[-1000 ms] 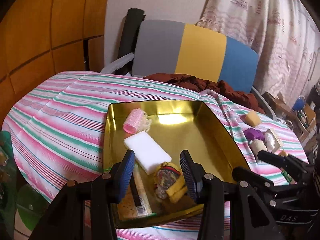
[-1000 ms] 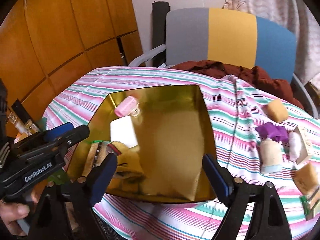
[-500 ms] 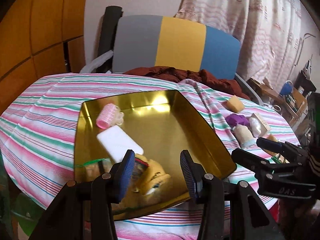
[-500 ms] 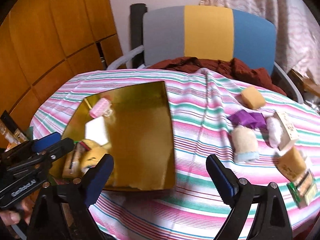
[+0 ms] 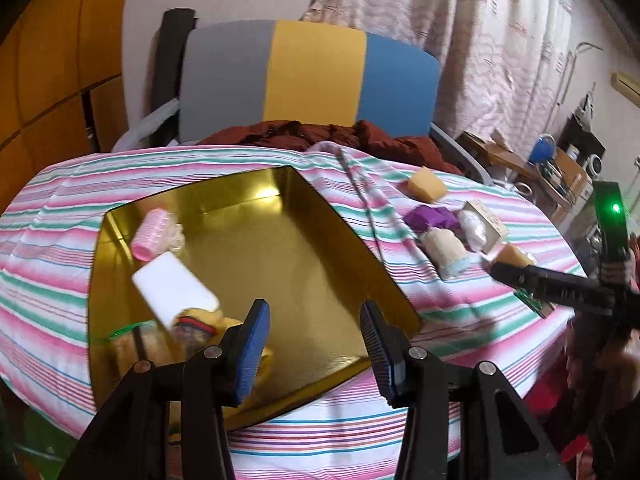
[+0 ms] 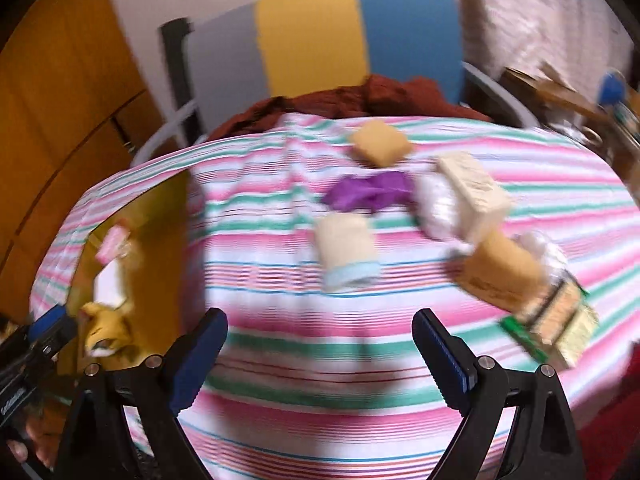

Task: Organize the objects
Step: 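Grasp the cream sock with the left tool while the right tool reaches out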

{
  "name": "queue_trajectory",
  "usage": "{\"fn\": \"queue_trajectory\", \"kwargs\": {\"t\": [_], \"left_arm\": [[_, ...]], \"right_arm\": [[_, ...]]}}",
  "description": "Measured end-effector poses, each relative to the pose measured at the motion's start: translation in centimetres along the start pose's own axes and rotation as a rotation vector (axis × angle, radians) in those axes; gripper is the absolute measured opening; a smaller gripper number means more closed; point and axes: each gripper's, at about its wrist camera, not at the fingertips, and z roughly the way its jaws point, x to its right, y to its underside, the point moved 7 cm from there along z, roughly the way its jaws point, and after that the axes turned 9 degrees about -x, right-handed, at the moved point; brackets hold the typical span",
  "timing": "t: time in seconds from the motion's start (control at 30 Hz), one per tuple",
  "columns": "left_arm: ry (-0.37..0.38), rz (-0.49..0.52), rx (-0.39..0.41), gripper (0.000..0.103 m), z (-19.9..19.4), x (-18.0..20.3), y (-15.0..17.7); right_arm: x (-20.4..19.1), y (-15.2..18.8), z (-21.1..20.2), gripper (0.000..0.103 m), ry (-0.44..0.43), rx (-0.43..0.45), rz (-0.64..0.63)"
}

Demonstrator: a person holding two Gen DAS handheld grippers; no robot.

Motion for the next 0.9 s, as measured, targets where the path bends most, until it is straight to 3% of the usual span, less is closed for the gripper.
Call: {"fn": "queue_trajectory", "kwargs": {"t": [0.3,0.47,0.57,0.9], "left_arm": [[0.066,0.112,-0.032,0.047,1.5,5.0,-0.9],[0.108,0.173,-0.047,0.048,2.4,8.3,-1.9],[0.132,0.196,-0.082,0.049,4.1,10.6,-2.5],[0.171,0.202,-0.177,0.05,10.8,16.4,-5.0]], "right_arm": [[11.3,-3.1,-2.5,0.1,0.102,0.094,0.255],[15.8,-3.1,-2.1,0.101,0.041,0.127,0.424],[16.6,-2.9,-1.8,0.101,-0.022,0.116,0.49],[16.5,-2.2,-1.0,0.103,-0.13,0.074,0.53]]}}
